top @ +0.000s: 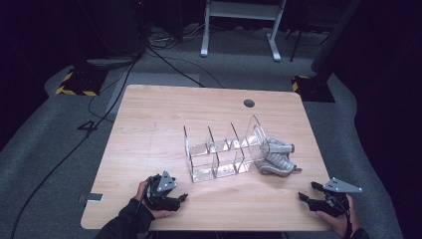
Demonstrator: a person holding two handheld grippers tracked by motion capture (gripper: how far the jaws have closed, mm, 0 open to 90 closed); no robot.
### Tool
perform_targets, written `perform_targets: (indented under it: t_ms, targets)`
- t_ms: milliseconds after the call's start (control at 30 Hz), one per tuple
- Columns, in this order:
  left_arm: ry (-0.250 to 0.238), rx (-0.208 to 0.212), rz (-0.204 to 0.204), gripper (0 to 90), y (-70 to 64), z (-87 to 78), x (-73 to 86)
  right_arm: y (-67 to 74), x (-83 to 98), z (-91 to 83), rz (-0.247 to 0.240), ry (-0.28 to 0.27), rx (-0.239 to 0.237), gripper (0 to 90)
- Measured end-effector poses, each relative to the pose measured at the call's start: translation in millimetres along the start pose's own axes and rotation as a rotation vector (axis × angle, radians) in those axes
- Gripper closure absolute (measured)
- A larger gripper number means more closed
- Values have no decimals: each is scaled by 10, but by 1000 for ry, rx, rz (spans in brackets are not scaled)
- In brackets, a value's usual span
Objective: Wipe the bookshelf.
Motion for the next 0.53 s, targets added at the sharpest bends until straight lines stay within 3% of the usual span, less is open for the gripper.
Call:
perform_targets:
  t_ms: [533]
  targets:
    - [1, 7, 2, 278, 3, 1, 1, -3, 2, -3, 3, 0, 5, 279]
Point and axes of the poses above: each handheld gripper's, and its own axes: z roughly forward along the jaws, x roughly out of its underside, y roughly to its left, the point moved 9 cm from there along z, roughly forward along the jaws, and after that the axes turned 3 degrees about -y, right-handed, at the moved point
